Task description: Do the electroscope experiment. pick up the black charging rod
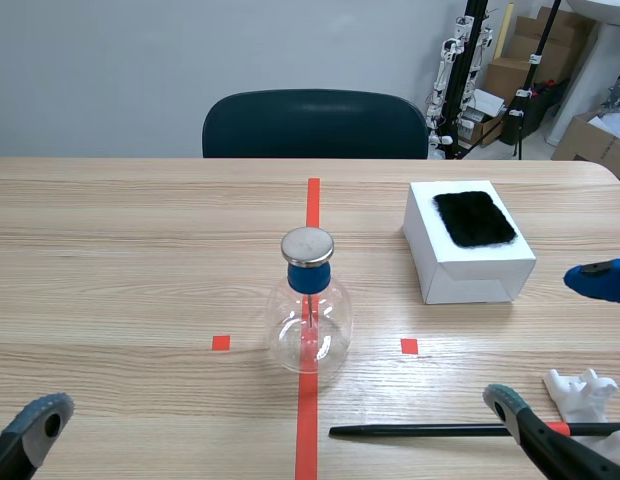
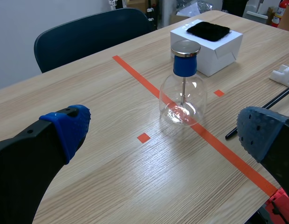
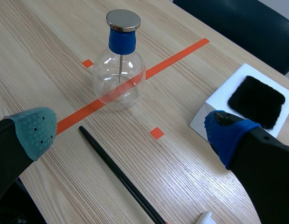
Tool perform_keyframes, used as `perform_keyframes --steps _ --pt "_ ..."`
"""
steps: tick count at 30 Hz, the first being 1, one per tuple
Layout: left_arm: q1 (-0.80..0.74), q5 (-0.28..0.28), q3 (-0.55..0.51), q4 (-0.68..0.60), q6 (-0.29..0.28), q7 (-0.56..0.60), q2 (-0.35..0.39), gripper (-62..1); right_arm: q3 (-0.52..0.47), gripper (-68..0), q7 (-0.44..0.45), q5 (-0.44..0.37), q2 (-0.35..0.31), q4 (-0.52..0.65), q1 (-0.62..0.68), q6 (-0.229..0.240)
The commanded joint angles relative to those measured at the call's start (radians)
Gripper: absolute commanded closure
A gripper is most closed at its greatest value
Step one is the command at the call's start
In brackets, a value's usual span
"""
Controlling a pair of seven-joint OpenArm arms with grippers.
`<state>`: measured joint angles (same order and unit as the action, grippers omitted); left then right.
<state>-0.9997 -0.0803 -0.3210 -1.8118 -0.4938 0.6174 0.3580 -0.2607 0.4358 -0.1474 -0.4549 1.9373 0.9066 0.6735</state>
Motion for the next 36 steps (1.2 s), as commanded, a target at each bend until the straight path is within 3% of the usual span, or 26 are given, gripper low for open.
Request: perform_keyframes --steps 1,23,27,33,36 --pt "0.003 -0.013 0.006 -0.002 0.001 0.014 0.006 -62.3 -0.011 -67.9 0.014 -0.017 -0.005 0.018 -0.009 0.000" --pt "0.003 -0.013 0.006 -0.002 0.001 0.014 0.006 -62.3 -0.011 -67.9 0.014 -0.017 -0.008 0.018 -0.010 0.000" --pt "0.004 -0.013 0.006 -0.002 0.001 0.014 0.006 -62.3 -0.032 -67.9 -0.055 -0.013 -0.011 0.031 -0.010 0.000" --pt "0.034 -0.013 0.006 -0.002 0.001 0.014 0.006 -62.3 -0.039 -67.9 -0.143 0.106 -0.024 0.054 -0.048 0.001" --pt "0.074 -0.013 0.006 -0.001 0.001 0.014 0.006 -62.3 -0.038 -67.9 -0.199 0.175 -0.039 0.068 -0.103 0.033"
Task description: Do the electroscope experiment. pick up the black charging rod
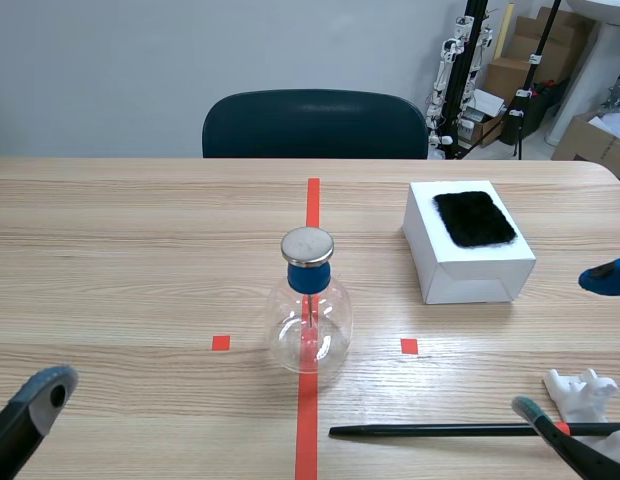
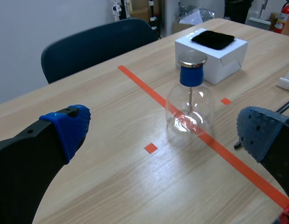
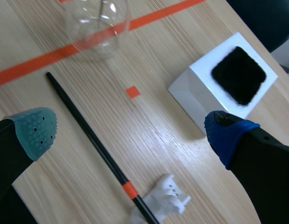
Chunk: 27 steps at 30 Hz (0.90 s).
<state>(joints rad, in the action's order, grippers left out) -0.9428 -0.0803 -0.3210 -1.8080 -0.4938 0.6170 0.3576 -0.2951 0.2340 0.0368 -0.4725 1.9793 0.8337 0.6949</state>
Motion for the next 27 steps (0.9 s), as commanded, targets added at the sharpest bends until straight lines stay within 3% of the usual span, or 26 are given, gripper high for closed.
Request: perform_keyframes --steps 1,7,13,16,22,27 --pt "0.034 -0.012 0.006 -0.004 0.001 0.014 0.006 -62.3 0.000 -67.9 -0.026 -0.005 -0.035 0.031 -0.050 0.025" --pt "0.202 -0.005 0.007 0.060 -0.002 0.014 0.009 -62.3 0.116 -67.9 -0.203 -0.001 -0.245 0.044 -0.157 0.039" --pt "0.378 -0.002 0.053 0.224 -0.131 0.021 0.047 -62.3 0.320 -67.9 -0.384 0.002 -0.453 0.043 -0.283 0.039" --pt "0.454 0.006 0.122 0.315 -0.131 0.028 0.074 -62.3 0.422 -67.9 -0.435 0.001 -0.524 0.043 -0.349 0.039" --pt "0.583 0.105 0.248 0.499 -0.131 0.178 0.096 -62.3 0.593 -67.9 -0.536 -0.018 -0.605 0.037 -0.477 0.039" --pt "0.652 0.183 0.315 0.612 -0.131 0.312 0.095 -62.3 0.699 -67.9 -0.628 -0.022 -0.602 0.006 -0.568 0.051"
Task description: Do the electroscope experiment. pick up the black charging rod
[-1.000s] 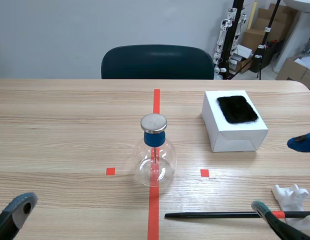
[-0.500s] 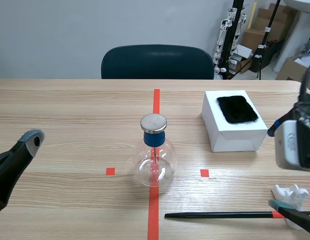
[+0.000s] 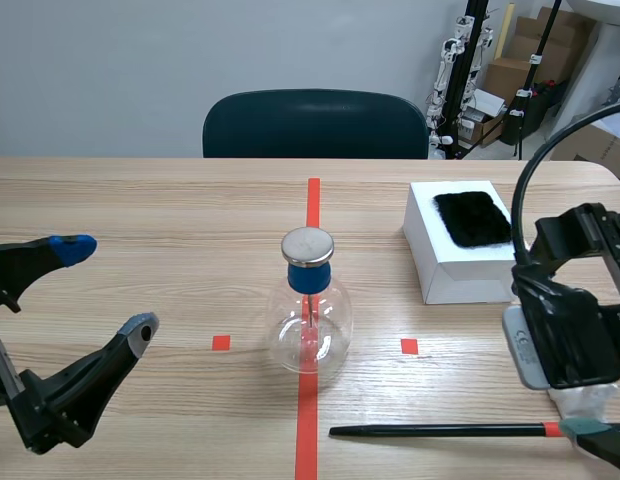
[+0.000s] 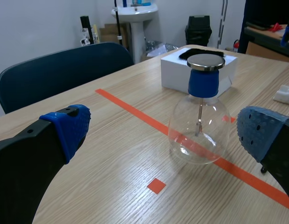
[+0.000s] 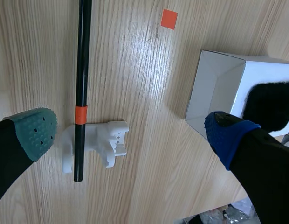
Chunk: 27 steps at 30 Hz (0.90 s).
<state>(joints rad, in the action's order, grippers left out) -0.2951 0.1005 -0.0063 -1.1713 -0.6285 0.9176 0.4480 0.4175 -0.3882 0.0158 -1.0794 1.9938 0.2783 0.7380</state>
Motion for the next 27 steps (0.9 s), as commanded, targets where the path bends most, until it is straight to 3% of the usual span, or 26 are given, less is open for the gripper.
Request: perform_keyframes --steps 1,6,17,21,27 --pt "0.018 0.026 0.014 -0.005 0.004 0.024 0.005 -62.3 -0.003 -67.9 -0.029 -0.008 0.013 -0.019 -0.024 0.008" --pt "0.084 0.129 0.071 0.101 0.004 0.124 0.005 -62.3 0.014 -67.9 -0.126 -0.022 0.071 -0.063 -0.035 0.008" --pt "0.171 0.158 0.139 0.250 0.005 0.223 0.011 -62.3 0.037 -67.5 -0.167 -0.001 0.127 -0.140 -0.034 0.008" --pt "0.192 0.159 0.162 0.288 0.005 0.267 0.019 -62.3 0.046 -67.5 -0.132 0.025 0.131 -0.169 -0.035 0.008" --pt "0.220 0.159 0.185 0.340 0.005 0.326 0.022 -62.3 0.105 -67.5 0.001 0.195 0.103 -0.187 -0.037 0.008"
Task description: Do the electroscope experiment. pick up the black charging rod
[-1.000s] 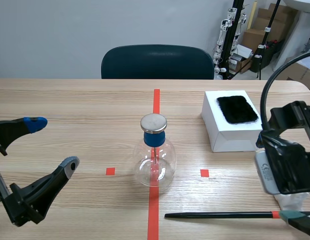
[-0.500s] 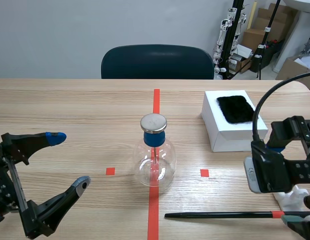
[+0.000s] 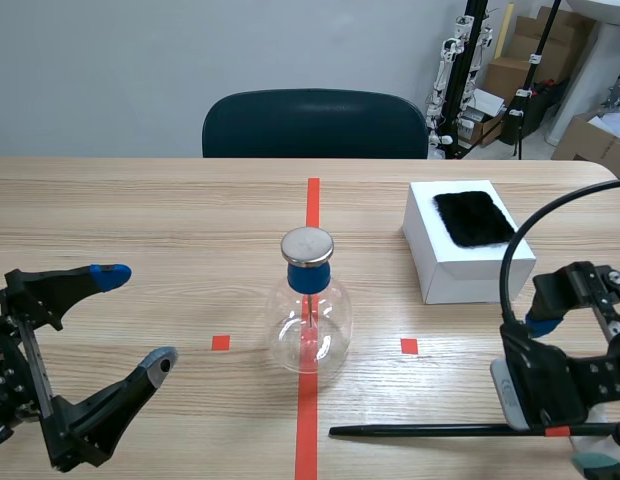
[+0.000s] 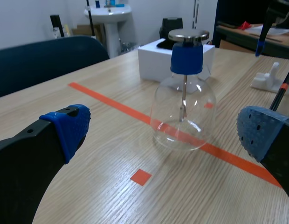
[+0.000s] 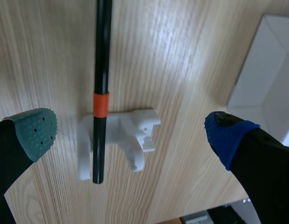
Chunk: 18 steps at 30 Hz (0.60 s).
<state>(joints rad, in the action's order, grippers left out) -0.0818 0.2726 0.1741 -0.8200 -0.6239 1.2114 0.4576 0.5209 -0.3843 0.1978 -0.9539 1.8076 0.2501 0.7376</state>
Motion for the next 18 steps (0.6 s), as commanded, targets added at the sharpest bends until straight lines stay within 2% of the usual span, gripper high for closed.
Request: perform_keyframes --steps 1,4,7,14,18 --pt "0.008 -0.011 0.011 -0.006 0.000 0.048 0.016 -62.3 0.011 -67.5 0.012 0.034 -0.024 -0.007 -0.013 0.008" --pt "0.019 0.048 0.035 0.004 0.000 0.093 0.027 -62.3 0.036 -67.5 0.075 0.132 -0.024 -0.035 -0.021 0.008" --pt "0.026 0.104 0.050 0.010 0.008 0.132 0.034 -62.3 0.060 -67.5 0.127 0.194 -0.024 -0.066 -0.040 0.008" --pt "0.033 0.114 0.053 0.022 0.028 0.155 0.039 -62.3 0.167 -67.5 0.146 0.198 -0.025 -0.137 -0.149 0.008" --pt "0.037 0.114 0.053 0.038 0.042 0.160 0.039 -62.3 0.289 -67.5 0.136 0.134 -0.056 -0.166 -0.230 0.008"
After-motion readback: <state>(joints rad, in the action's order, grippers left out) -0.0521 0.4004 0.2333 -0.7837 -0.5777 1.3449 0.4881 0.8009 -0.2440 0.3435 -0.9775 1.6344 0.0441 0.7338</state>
